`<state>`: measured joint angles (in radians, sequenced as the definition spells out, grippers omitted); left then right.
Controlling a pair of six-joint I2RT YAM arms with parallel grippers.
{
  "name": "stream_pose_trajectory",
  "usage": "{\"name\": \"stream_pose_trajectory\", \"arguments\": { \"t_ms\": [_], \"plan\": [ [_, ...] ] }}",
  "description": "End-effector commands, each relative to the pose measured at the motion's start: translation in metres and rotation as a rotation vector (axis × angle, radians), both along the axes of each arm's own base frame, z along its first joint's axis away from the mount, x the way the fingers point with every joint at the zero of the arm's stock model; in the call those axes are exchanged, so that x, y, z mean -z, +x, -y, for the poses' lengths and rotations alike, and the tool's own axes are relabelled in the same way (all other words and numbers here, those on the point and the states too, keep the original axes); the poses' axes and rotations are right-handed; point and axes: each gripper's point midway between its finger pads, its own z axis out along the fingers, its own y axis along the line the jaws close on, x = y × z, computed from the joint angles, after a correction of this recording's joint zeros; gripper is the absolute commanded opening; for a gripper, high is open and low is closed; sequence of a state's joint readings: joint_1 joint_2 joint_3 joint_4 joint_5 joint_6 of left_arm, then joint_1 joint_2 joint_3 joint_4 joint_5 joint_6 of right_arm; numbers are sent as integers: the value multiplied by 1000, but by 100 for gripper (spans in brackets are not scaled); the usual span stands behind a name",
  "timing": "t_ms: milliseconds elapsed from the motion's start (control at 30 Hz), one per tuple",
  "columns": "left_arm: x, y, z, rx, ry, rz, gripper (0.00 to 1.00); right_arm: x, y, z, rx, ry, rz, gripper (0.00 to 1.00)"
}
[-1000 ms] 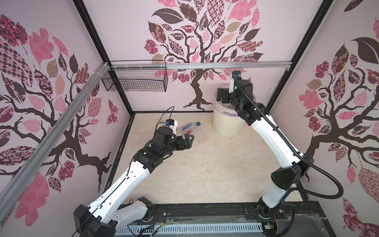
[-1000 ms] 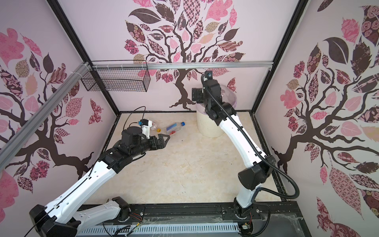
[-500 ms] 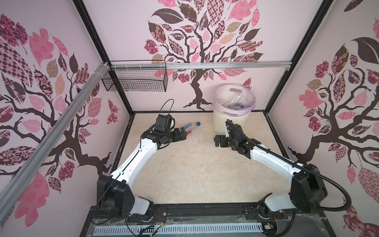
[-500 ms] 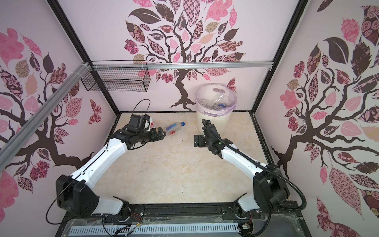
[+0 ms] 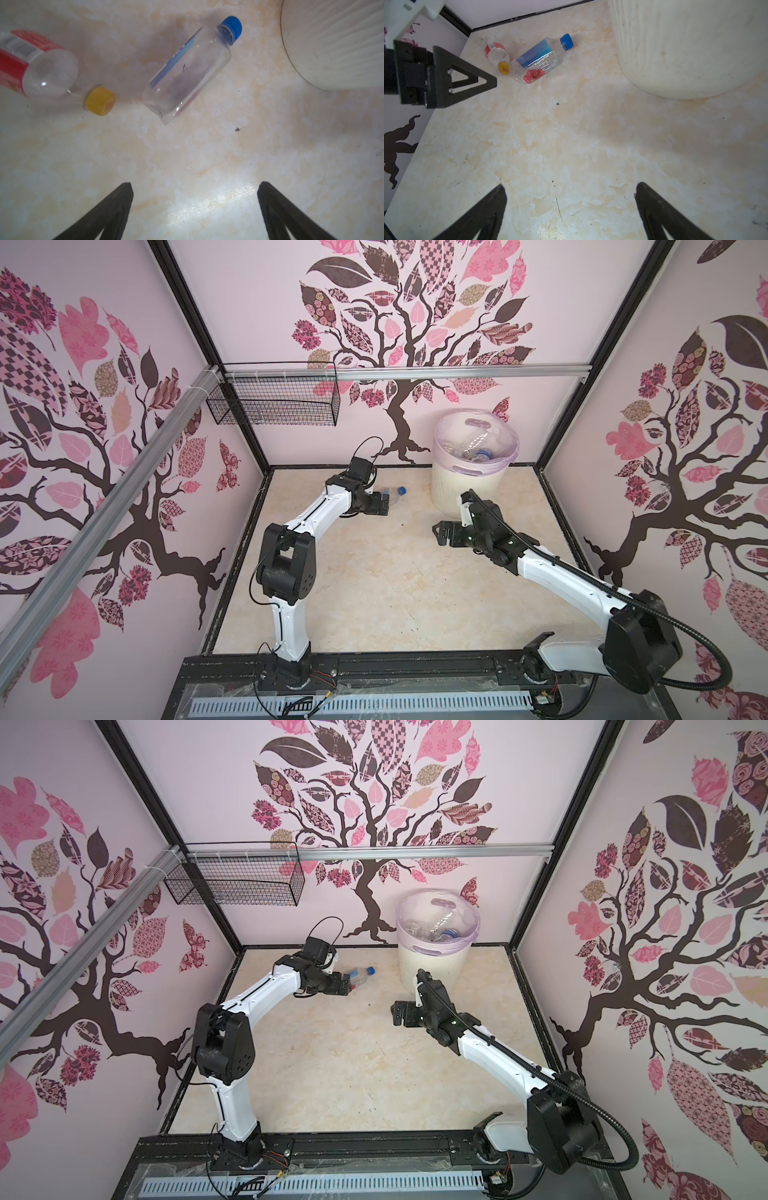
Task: Throw the plastic bottles in the bin
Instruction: Pick up the plastic bottle from the top-center of the table.
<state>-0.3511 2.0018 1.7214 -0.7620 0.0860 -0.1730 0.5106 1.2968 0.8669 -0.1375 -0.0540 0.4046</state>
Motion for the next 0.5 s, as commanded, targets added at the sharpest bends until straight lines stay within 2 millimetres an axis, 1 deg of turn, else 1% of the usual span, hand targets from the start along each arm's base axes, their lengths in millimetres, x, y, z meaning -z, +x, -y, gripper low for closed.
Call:
{"name": "stream_pose_trajectory", "arguments": {
  "t_ms": [0,33,100,233,367,467],
  "plan": [
    [-10,29,-4,26,66,52,98,-19,-7,-2,-14,40,26,99],
    [-8,35,-3,24,71,51,98,-22,-8,-3,-19,45,30,100],
    [-11,49,-1,22,70,78,98,-30,-8,-4,-27,58,40,99],
    [9,66,-1,19,106,57,98,-43,-8,-6,-34,70,59,100],
    [30,71,3,14,84,19,98,-47,-7,-4,-30,61,70,100],
    [38,69,8,25,60,0,98,-46,-8,-2,-29,55,71,99]
  ]
}}
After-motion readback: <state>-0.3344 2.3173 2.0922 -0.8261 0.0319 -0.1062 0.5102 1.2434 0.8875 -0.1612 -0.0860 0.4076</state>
